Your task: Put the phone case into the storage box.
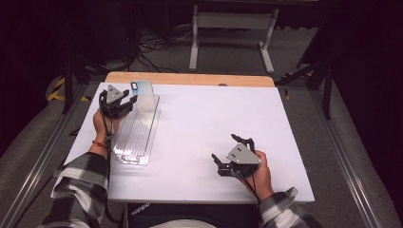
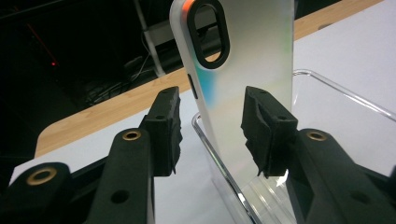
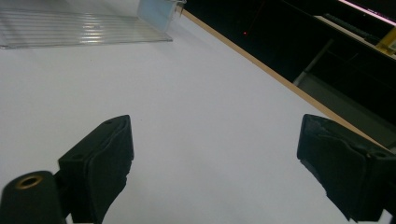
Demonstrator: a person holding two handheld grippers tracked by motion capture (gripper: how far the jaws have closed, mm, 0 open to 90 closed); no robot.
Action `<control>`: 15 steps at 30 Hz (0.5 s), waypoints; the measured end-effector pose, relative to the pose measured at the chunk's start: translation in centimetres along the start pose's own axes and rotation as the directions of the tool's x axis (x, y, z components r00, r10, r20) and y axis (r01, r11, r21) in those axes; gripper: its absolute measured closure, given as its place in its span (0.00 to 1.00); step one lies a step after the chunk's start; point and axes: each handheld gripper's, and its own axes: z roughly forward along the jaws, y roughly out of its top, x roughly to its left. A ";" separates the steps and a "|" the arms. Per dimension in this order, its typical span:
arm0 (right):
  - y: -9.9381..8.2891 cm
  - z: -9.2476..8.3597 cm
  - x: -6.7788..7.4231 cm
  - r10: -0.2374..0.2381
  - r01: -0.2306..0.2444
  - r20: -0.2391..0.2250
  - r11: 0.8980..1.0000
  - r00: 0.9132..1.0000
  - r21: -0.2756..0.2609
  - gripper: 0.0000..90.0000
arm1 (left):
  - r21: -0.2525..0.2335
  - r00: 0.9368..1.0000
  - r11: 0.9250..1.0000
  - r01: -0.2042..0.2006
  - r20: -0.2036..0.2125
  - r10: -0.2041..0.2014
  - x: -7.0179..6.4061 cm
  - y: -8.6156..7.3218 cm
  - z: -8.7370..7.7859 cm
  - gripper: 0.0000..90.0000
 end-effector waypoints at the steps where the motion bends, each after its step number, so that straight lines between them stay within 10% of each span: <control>1: 0.0 0.0 0.0 -0.001 0.001 0.001 1.000 1.000 -0.001 0.12 | 0.000 1.000 1.000 0.002 0.004 -0.002 0.0 0.0 0.0 0.63; 15: 0.0 0.0 0.0 -0.006 0.006 0.003 1.000 1.000 0.000 0.12 | -0.039 0.995 0.996 0.078 0.066 -0.075 0.4 0.1 -1.4 0.56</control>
